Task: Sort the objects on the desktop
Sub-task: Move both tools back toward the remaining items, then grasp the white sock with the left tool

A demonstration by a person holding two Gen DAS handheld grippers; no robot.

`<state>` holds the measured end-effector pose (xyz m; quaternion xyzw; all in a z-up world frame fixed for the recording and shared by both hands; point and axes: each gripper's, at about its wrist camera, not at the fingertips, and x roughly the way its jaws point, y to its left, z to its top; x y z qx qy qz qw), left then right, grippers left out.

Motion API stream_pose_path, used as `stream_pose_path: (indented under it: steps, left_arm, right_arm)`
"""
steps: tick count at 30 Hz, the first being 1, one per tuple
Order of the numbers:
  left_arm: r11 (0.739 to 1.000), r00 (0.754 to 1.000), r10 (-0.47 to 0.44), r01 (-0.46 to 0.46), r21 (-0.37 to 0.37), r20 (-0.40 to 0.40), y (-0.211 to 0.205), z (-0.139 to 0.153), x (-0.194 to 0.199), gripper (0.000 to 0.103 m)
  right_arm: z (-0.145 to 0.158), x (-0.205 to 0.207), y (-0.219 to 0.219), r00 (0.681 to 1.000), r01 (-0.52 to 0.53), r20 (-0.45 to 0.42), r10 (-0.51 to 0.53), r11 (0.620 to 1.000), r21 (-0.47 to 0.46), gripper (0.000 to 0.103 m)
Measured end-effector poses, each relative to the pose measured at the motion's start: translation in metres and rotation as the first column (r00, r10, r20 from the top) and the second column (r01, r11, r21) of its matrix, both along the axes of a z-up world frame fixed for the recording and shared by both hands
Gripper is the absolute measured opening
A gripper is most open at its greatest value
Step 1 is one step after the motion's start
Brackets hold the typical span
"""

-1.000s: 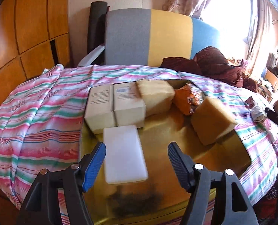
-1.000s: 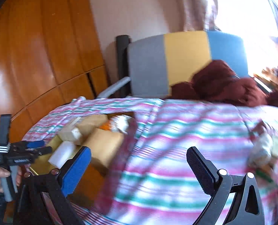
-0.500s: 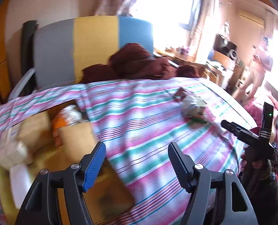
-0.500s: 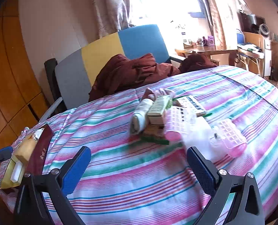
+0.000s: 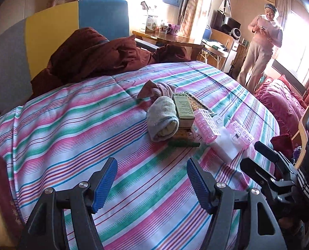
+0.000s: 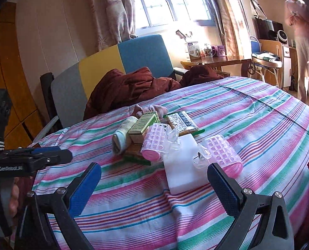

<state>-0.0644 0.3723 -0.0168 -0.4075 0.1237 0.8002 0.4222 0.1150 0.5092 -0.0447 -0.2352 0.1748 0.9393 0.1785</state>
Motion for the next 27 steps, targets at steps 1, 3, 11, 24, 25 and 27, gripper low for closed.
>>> stream_pose_path:
  steps: [1, 3, 11, 24, 25, 27]
  left_arm:
    - [1.0, 1.0, -0.002, 0.002, -0.002, 0.009, 0.005, -0.003, -0.003, 0.071]
    - [1.0, 1.0, -0.005, 0.005, -0.005, 0.026, 0.016, -0.008, -0.009, 0.071]
    - [0.999, 0.998, -0.032, 0.031, 0.005, 0.045, 0.047, -0.016, -0.027, 0.071]
    - [0.991, 0.991, -0.133, 0.133, -0.016, -0.023, 0.078, -0.031, -0.037, 0.07]
    - [0.991, 0.99, -0.136, 0.136, -0.013, -0.019, 0.079, -0.033, -0.038, 0.07]
    - [0.99, 0.989, -0.143, 0.143, -0.019, -0.028, 0.082, -0.037, -0.04, 0.07]
  right_arm:
    - [-0.001, 0.0, 0.001, 1.0, 0.0, 0.0, 0.0, 1.0, 0.003, 0.103]
    - [-0.002, -0.002, 0.004, 1.0, -0.001, 0.0, 0.001, 1.0, 0.003, 0.103]
    - [-0.008, -0.008, 0.012, 1.0, -0.004, -0.004, 0.004, 1.0, 0.001, 0.103]
    - [0.002, -0.016, 0.022, 1.0, -0.001, -0.021, 0.001, 1.0, 0.02, 0.103]
    - [0.003, -0.017, 0.022, 1.0, -0.002, -0.022, 0.003, 1.0, 0.022, 0.103]
    - [0.006, -0.021, 0.024, 1.0, -0.005, -0.025, 0.006, 1.0, 0.025, 0.103]
